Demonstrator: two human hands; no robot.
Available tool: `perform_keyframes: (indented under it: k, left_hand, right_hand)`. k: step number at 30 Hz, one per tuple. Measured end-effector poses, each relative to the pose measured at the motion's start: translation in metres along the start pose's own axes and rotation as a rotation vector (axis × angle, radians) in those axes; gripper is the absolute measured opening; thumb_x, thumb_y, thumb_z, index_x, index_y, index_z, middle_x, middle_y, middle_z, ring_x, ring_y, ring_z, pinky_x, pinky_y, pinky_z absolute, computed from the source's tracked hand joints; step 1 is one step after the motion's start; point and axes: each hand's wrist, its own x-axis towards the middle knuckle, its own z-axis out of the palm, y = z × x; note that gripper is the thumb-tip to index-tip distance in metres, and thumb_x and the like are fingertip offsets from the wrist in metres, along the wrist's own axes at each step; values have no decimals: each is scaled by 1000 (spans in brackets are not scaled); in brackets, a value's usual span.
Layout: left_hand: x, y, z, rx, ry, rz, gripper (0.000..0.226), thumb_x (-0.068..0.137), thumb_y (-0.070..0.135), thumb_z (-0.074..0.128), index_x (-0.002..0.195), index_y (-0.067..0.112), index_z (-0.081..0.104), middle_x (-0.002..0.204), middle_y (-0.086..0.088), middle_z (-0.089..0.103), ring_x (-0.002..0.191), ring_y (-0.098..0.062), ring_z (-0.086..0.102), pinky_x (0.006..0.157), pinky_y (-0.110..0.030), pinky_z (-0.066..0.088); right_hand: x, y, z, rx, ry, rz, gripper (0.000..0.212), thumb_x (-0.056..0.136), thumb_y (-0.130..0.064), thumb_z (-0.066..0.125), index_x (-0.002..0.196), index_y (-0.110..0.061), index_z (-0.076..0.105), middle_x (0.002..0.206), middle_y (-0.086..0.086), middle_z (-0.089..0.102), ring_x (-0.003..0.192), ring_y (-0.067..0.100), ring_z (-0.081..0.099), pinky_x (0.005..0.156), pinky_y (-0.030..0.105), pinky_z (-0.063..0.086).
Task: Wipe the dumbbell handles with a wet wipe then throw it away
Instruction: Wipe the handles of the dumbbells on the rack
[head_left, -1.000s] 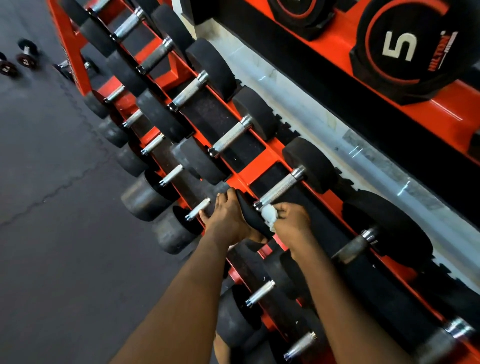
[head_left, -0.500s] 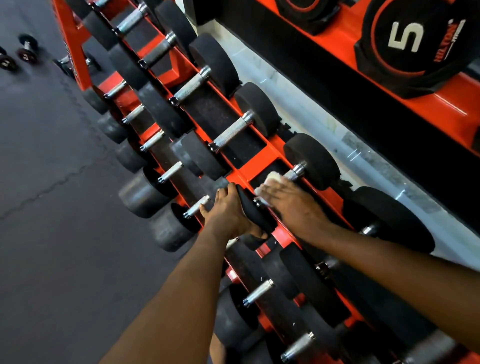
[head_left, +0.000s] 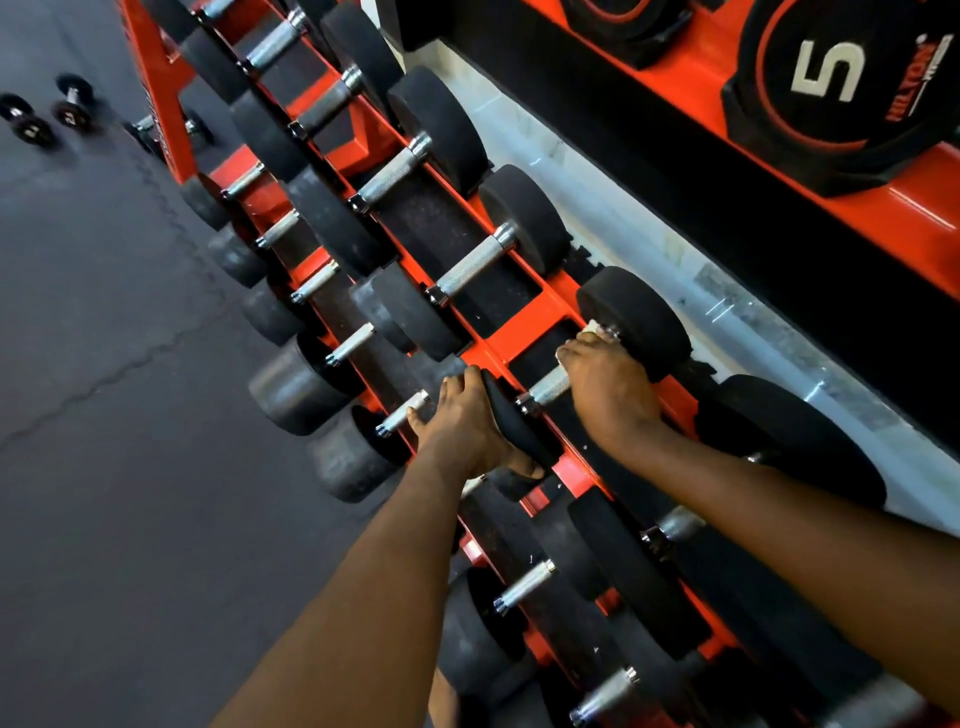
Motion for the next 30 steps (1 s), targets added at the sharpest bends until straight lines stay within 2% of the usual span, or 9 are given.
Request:
perform_keyframes:
  k: [3, 5, 9, 14, 18, 22, 25, 27, 30]
  left_hand:
    - [0, 1, 1, 17, 1, -25, 142, 42, 57, 95, 153, 19, 15, 156, 0, 27, 149, -23, 25, 117, -69, 3]
    - [1, 0, 3, 26, 20, -17, 139, 39, 60, 95, 149, 19, 19, 153, 0, 31, 147, -22, 28, 118, -68, 3]
    - [2, -2, 3, 22, 27, -4, 138, 42, 59, 95, 150, 19, 19, 153, 0, 32, 148, -23, 27, 119, -64, 0]
    - [1, -2, 2, 21, 25, -11, 137, 41, 56, 96, 149, 20, 20, 150, 2, 33, 146, -21, 29, 118, -65, 1]
    - [3, 0, 3, 31, 25, -9, 140, 40, 59, 95, 151, 20, 18, 153, 2, 31, 148, -21, 28, 118, -66, 2]
    - [3, -1, 0, 34, 17, -6, 144, 44, 60, 94, 155, 19, 12, 158, 1, 26, 151, -22, 22, 118, -65, -1]
    - [1, -3, 2, 19, 22, -7, 142, 42, 60, 94, 152, 20, 16, 154, 2, 30, 148, -22, 27, 118, -65, 0]
    - [2, -3, 2, 18, 29, -7, 140, 39, 60, 94, 150, 21, 19, 153, 2, 32, 147, -21, 28, 118, -66, 2]
    - [1, -1, 1, 17, 34, -14, 138, 38, 61, 93, 148, 21, 20, 153, 1, 31, 147, -21, 28, 118, -64, 3]
  right_hand:
    - [-4, -25, 2, 38, -79, -256, 52, 79, -17, 22, 105, -9, 67, 105, 10, 68, 106, 28, 61, 110, 40, 36]
    - [-1, -24, -11, 105, -162, -332, 41, 76, -17, 28, 92, -12, 66, 92, 9, 69, 95, 29, 63, 103, 39, 42]
    - [39, -5, -41, -26, -390, -140, 23, 91, -19, 50, 105, -9, 65, 107, 15, 67, 99, 33, 64, 81, 37, 49]
    - [58, -45, -40, 51, -591, -42, 30, 92, -17, 48, 114, -7, 67, 119, 17, 66, 108, 33, 64, 86, 37, 52]
    - [40, -34, -37, 127, -500, -51, 21, 90, -18, 53, 104, -11, 67, 110, 17, 67, 102, 36, 64, 79, 35, 49]
    - [47, -12, -50, -87, -411, 48, 23, 95, -19, 50, 111, -12, 66, 112, 12, 66, 104, 29, 61, 77, 35, 46]
    - [33, -25, -43, -104, -342, -83, 21, 93, -16, 51, 104, -13, 68, 106, 10, 69, 99, 27, 64, 81, 35, 48]
    - [17, -28, -28, -62, -228, -199, 25, 90, -13, 47, 104, -15, 69, 106, 7, 70, 102, 26, 63, 89, 35, 45]
    - [-5, -21, -7, 125, -151, -150, 48, 91, -10, 44, 139, -11, 51, 145, 6, 51, 138, 23, 40, 118, 33, 22]
